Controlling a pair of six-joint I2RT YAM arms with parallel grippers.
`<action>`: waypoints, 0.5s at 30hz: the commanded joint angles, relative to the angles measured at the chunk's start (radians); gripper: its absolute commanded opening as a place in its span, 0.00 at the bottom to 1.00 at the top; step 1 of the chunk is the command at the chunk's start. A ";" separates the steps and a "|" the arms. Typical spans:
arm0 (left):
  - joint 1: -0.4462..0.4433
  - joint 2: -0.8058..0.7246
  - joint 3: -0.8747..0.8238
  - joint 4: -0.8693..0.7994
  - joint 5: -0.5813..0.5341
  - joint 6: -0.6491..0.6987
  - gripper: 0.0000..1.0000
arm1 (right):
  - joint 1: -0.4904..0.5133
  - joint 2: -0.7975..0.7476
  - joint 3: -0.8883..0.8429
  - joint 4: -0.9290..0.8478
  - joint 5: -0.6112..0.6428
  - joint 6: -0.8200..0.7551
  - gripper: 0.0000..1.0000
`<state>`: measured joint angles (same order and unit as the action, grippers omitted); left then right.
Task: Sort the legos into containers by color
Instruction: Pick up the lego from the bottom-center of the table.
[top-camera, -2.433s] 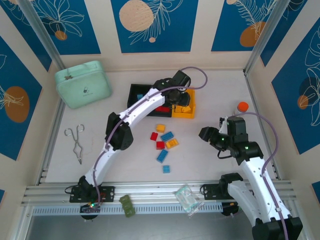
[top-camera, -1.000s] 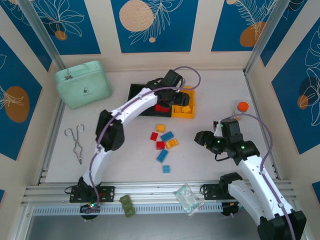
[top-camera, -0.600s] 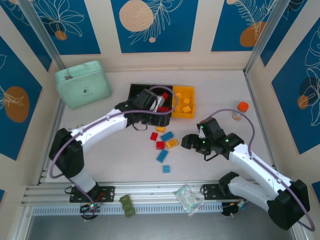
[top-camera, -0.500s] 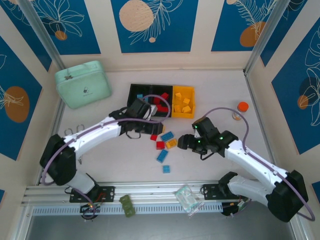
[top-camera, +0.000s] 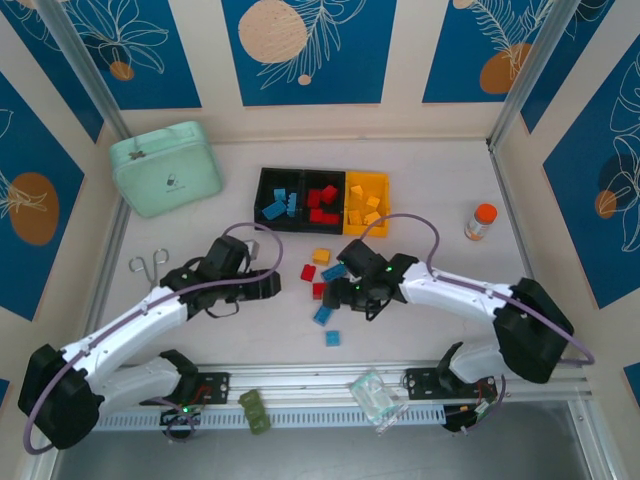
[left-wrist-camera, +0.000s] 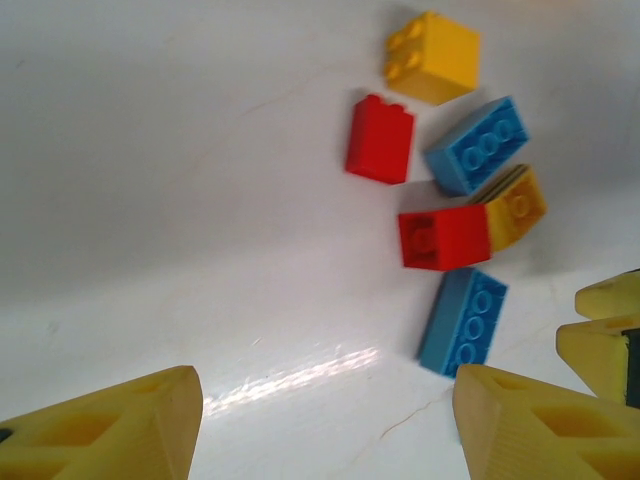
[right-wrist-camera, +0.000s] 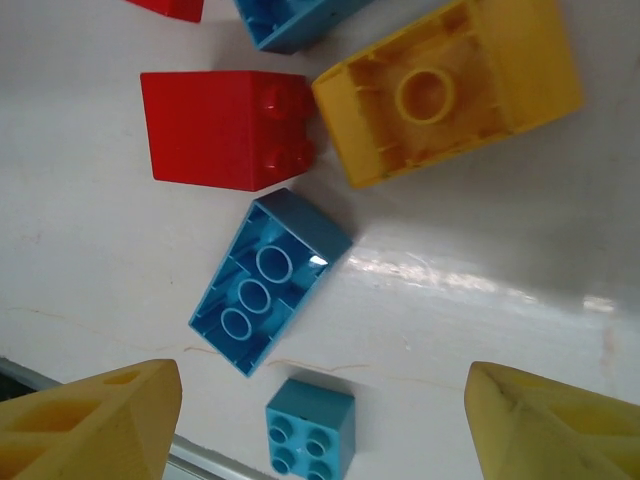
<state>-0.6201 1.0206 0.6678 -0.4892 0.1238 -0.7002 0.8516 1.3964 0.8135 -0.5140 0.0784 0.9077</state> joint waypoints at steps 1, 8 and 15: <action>0.018 -0.034 -0.034 -0.023 -0.012 -0.043 0.67 | 0.030 0.071 0.057 0.027 -0.021 0.019 0.75; 0.025 -0.055 -0.058 -0.043 -0.027 -0.054 0.67 | 0.071 0.209 0.118 0.034 -0.061 0.027 0.72; 0.028 -0.064 -0.076 -0.040 -0.024 -0.063 0.66 | 0.107 0.327 0.220 -0.035 -0.017 0.009 0.64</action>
<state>-0.6037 0.9756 0.6052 -0.5137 0.1177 -0.7525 0.9440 1.6928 0.9848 -0.4984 0.0490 0.9173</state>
